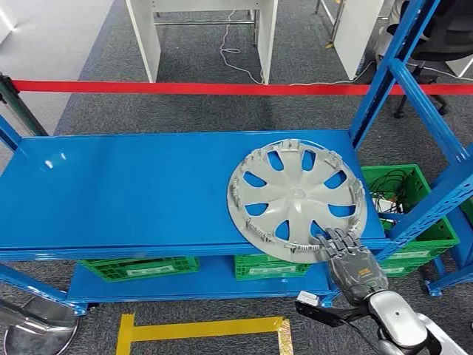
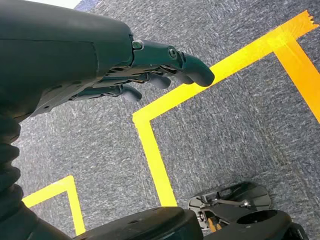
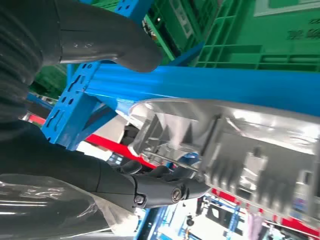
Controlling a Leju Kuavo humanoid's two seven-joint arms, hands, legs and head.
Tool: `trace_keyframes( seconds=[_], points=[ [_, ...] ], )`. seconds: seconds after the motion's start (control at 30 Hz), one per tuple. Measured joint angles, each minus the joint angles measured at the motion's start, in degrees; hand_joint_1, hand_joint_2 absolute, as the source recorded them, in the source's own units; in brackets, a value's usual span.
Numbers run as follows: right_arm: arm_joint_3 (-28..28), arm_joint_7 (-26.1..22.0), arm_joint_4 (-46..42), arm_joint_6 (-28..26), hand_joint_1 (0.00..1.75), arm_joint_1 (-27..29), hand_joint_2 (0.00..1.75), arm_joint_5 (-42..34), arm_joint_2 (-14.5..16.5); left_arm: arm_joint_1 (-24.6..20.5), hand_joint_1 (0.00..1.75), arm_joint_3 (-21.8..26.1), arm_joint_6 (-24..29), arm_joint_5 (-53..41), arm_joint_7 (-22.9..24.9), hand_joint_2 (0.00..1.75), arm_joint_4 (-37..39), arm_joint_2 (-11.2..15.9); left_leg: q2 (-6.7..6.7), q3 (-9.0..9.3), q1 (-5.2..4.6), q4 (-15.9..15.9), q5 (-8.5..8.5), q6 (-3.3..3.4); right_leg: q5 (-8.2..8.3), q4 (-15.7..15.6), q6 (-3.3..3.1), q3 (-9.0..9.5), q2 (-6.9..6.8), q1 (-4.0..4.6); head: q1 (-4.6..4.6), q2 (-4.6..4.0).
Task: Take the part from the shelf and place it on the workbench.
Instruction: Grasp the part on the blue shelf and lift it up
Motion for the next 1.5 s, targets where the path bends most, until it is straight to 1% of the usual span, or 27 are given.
trace_keyframes(
  seconds=[0.47,0.77,1.03,1.37,1.4,1.43,1.5],
  points=[
    [-1.6,-1.3,3.0,-0.1,0.00,-2.3,1.75,-0.6,0.6,0.0,0.00,0.8,-0.7,0.1,-0.5,1.75,0.1,0.5,0.00,0.00,0.00,0.0,0.01,0.01,0.00,0.0,0.00,0.00,0.00,0.00,0.01,0.00],
    [-2.0,-1.8,6.1,0.6,0.00,-5.4,1.75,-1.6,1.2,-0.1,0.00,1.2,-1.1,-0.4,-0.5,1.75,0.1,0.7,0.00,0.00,0.00,0.0,0.02,0.01,0.01,0.0,0.01,0.00,0.01,0.00,0.00,-0.01],
    [-1.8,-2.1,9.7,1.3,0.00,-8.7,1.75,-1.7,2.3,-0.1,0.00,1.2,-1.2,-0.8,-0.5,1.75,0.1,0.8,0.00,0.00,0.00,0.0,0.03,0.00,0.03,0.0,0.03,0.00,0.01,0.00,0.00,-0.01],
    [0.0,-2.2,13.8,1.5,0.01,-12.3,1.75,-1.5,3.5,-0.2,0.00,1.3,-1.3,-1.2,-0.5,1.75,0.1,0.8,0.00,-0.01,0.00,0.0,0.04,0.00,0.04,0.0,0.03,0.00,0.00,0.00,0.00,-0.01],
    [0.2,-2.3,14.2,1.5,0.09,-12.6,1.75,-1.4,3.6,-0.2,0.00,1.3,-1.3,-1.2,-0.5,1.75,0.1,0.8,0.00,-0.01,0.00,0.0,0.04,0.00,0.04,0.0,0.03,0.00,0.01,0.00,0.00,-0.01],
    [0.5,-2.4,14.5,1.5,0.38,-12.8,1.75,-1.2,3.7,-0.2,0.00,1.3,-1.3,-1.3,-0.5,1.75,0.1,0.8,0.00,-0.01,0.00,0.0,0.04,0.00,0.04,0.0,0.03,0.00,0.01,0.00,0.00,-0.01],
    [1.0,-2.5,15.1,1.4,1.23,-13.3,1.75,-0.9,3.9,-0.3,0.00,1.3,-1.3,-1.4,-0.5,1.75,0.1,0.8,0.00,-0.01,0.00,0.0,0.04,0.00,0.04,0.0,0.03,0.00,0.02,0.00,0.00,-0.01]
  ],
)
